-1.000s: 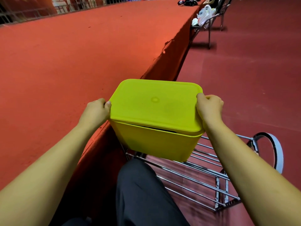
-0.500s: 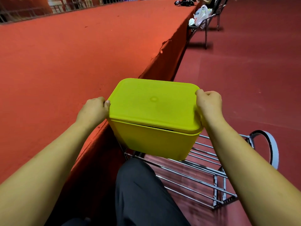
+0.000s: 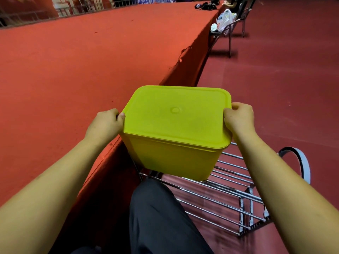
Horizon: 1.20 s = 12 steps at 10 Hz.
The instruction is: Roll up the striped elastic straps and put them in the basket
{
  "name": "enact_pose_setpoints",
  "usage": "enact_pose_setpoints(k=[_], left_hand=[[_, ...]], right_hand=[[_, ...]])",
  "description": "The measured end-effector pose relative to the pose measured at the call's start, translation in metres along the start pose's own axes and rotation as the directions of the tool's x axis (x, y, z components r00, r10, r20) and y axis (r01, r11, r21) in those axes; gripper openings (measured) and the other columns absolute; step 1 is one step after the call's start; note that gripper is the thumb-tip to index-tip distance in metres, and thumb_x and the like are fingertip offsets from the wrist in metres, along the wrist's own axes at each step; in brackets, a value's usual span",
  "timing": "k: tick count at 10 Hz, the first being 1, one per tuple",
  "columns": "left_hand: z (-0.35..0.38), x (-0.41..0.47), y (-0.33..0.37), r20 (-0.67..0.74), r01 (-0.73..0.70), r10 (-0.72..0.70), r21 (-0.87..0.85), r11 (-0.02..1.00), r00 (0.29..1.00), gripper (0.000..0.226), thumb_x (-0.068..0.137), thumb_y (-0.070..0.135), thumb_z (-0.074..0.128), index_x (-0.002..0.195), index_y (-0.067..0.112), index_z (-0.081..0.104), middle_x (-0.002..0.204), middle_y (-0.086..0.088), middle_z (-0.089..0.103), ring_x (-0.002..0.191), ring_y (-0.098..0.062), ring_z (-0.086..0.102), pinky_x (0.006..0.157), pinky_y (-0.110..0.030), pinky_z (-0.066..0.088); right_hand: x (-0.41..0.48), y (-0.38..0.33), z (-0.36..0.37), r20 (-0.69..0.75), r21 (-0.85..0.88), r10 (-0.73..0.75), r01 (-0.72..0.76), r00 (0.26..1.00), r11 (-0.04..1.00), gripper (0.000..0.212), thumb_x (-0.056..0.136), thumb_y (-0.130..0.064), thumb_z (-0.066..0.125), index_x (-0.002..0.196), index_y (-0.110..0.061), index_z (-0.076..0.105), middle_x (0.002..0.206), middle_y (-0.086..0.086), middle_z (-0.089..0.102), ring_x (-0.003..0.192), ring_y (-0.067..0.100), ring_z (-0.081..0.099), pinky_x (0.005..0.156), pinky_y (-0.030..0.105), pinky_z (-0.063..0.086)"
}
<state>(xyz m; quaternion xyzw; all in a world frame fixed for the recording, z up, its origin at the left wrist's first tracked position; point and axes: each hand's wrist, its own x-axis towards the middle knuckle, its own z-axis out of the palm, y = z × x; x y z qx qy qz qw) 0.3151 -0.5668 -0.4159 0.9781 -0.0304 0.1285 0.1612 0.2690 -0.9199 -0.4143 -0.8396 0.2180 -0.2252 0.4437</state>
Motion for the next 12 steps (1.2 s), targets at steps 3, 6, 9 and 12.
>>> enact_pose_setpoints(k=[3, 6, 9, 12], left_hand=[[0.003, 0.003, -0.001, 0.007, 0.029, -0.030, 0.080, 0.996, 1.000, 0.032, 0.103, 0.033, 0.043, 0.089, 0.006, 0.052, 0.089, -0.027, 0.061, 0.085, -0.044, 0.057, 0.063, -0.041, 0.039], [0.011, 0.008, -0.008, 0.158, 0.134, -0.142, 0.061, 0.989, 0.977, 0.035, 0.106, 0.034, 0.037, 0.093, 0.004, 0.049, 0.095, -0.029, 0.062, 0.083, -0.042, 0.061, 0.064, -0.040, 0.042], [0.016, -0.002, 0.002, 0.157, -0.015, 0.035, -0.127, 0.992, 0.987, 0.049, 0.102, 0.008, 0.036, 0.151, 0.013, 0.040, 0.152, -0.014, 0.042, 0.140, -0.028, 0.037, 0.112, -0.035, 0.029], [-0.013, 0.004, 0.000, 0.198, 0.033, -0.030, -0.009, 0.999, 0.980, 0.038, 0.100, 0.020, 0.047, 0.134, 0.009, 0.057, 0.136, -0.018, 0.059, 0.125, -0.034, 0.054, 0.102, -0.039, 0.043]], right_hand=[[-0.006, 0.017, 0.010, 0.053, -0.201, -0.038, 0.048, 0.998, 0.978, 0.023, 0.088, -0.010, 0.055, 0.097, 0.009, 0.065, 0.101, 0.030, 0.065, 0.100, 0.048, 0.055, 0.080, 0.047, 0.044], [-0.016, 0.018, 0.015, 0.057, -0.257, -0.034, 0.048, 0.998, 0.965, 0.023, 0.096, -0.013, 0.048, 0.109, 0.005, 0.054, 0.116, 0.030, 0.056, 0.104, 0.045, 0.052, 0.070, 0.037, 0.026], [-0.019, 0.018, 0.020, 0.309, -0.491, -0.182, 0.321, 0.933, 0.810, 0.049, 0.090, -0.005, 0.041, 0.139, -0.001, 0.044, 0.155, 0.017, 0.032, 0.139, 0.036, 0.034, 0.117, 0.047, 0.023], [-0.010, -0.018, 0.013, 0.342, -0.606, -0.120, 0.316, 0.932, 0.730, 0.040, 0.094, -0.025, 0.048, 0.125, -0.001, 0.054, 0.132, 0.023, 0.047, 0.126, 0.042, 0.042, 0.110, 0.052, 0.033]])
